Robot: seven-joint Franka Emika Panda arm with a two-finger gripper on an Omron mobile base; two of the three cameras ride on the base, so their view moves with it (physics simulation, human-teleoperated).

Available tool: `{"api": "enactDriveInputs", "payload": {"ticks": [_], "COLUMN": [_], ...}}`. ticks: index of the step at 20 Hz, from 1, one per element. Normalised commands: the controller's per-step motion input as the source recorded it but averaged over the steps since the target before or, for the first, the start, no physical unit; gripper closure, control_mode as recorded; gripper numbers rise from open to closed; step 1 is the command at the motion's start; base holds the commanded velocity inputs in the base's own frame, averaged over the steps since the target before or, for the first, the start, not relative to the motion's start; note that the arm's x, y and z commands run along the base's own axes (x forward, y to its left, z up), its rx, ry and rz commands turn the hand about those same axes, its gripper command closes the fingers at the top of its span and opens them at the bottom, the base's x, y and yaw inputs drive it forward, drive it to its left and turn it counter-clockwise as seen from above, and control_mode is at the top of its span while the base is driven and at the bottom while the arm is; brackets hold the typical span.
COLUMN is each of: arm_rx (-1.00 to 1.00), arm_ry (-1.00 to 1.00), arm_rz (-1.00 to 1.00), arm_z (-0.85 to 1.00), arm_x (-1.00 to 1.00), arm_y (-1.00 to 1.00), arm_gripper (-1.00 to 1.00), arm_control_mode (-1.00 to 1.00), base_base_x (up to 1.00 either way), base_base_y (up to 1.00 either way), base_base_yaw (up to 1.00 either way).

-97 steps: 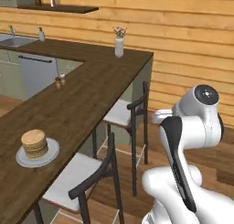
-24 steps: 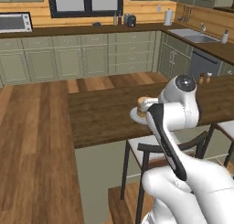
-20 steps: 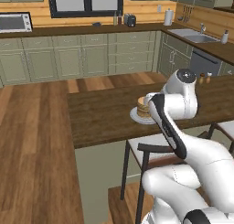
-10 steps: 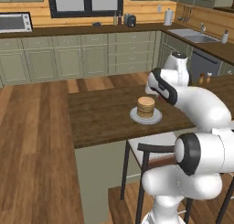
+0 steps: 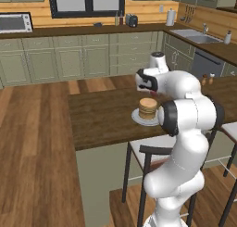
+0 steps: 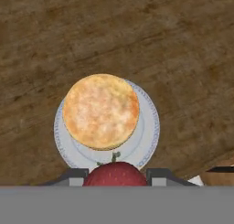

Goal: Take the strawberry from the fridge and place it on top of the pancake, located on the dining counter.

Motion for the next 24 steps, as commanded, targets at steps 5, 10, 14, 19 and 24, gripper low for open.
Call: {"api": "enactDriveInputs", "payload": {"ticks": [5, 10, 14, 19, 24], "arm_rx": [-0.01, 0.06, 0.01, 0.0, 0.0], "arm_ry": [-0.22, 0.04, 0.16, 0.06, 0.0], "arm_rz": [0.0, 0.0, 0.0, 0.0, 0.0], "arm_z": [-0.62, -0.18, -0.01, 0.0, 0.0], "arm_x": [0.58, 0.24, 0.08, 0.32, 0.27], "arm_y": [-0.01, -0.09, -0.19, -0.04, 0.01], "arm_gripper": [1.0, 1.0, 1.0, 1.0, 1.0], "arm_control_mode": [-1.0, -1.0, -1.0, -1.0, -1.0], "base_base_x": [0.0, 0.0, 0.0, 0.0, 0.0], "base_base_y": [0.0, 0.0, 0.0, 0.0, 0.0], "base_base_yaw": [0.0, 0.0, 0.0, 0.0, 0.0]}}
